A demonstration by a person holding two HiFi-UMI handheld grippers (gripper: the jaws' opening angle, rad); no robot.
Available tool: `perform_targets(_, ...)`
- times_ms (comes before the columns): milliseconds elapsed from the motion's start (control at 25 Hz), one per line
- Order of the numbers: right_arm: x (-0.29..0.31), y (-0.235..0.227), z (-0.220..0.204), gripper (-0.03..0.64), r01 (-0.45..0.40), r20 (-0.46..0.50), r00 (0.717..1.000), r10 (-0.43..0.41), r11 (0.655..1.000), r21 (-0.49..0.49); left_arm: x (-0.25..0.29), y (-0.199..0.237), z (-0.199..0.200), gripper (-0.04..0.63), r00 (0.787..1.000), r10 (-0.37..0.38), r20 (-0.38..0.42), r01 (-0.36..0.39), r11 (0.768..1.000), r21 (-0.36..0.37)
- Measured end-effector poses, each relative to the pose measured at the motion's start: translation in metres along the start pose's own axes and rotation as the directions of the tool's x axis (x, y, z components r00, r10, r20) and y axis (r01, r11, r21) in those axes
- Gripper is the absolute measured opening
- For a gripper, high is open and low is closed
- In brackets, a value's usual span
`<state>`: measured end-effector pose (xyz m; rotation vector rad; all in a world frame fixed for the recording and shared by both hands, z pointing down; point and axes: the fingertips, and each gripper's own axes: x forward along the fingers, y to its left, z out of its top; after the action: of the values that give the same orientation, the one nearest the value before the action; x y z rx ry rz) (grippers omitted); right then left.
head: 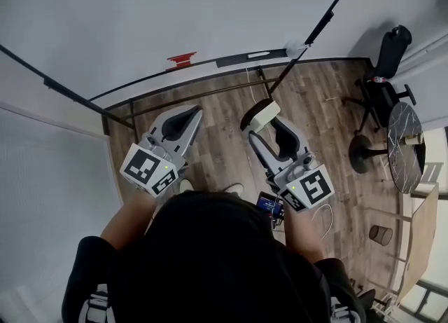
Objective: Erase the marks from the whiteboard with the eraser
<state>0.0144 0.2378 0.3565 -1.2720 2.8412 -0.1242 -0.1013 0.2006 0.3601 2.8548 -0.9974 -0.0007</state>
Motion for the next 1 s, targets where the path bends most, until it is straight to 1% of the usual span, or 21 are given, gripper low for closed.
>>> perform_targets(80,-0.012,-0.009,0.000,0.221,-0.003,-0.010,1.000,0.003,1.000,-0.014,0.011,-0.012,0.001,0.006,1.000,-0.001,-0.008,0.001,1.000,-0.006)
perform_targets(240,-0.036,-0.032,0.001,0.221,-0.010,-0.007,1.000,0.010,1.000,-0.010,0.035,-0.035,0.000,0.006,0.999,0.005,-0.032,-0.005,1.000,0.015)
perform_targets(520,-0.049,-0.057,-0.007,0.221,-0.041,-0.007,0.999,0.041,0.999,0.001,0.063,-0.058,-0.003,0.006,0.999,0.011,-0.051,-0.010,1.000,0.029)
perform_targets(720,-0.037,-0.078,-0.012,0.221,-0.041,-0.017,0.999,0.041,0.999,0.013,0.082,-0.048,-0.007,0.006,0.998,0.023,-0.060,-0.021,1.000,0.020)
perform_targets(840,-0.021,-0.093,-0.012,0.221,-0.040,-0.026,0.999,0.040,0.999,0.015,0.096,-0.034,-0.005,0.006,0.999,0.025,-0.043,-0.025,1.000,0.002)
perform_targets(1000,0.008,-0.113,-0.004,0.221,-0.033,-0.037,0.999,0.033,0.999,-0.005,0.116,-0.006,0.003,0.006,1.000,0.015,-0.016,-0.015,1.000,0.019)
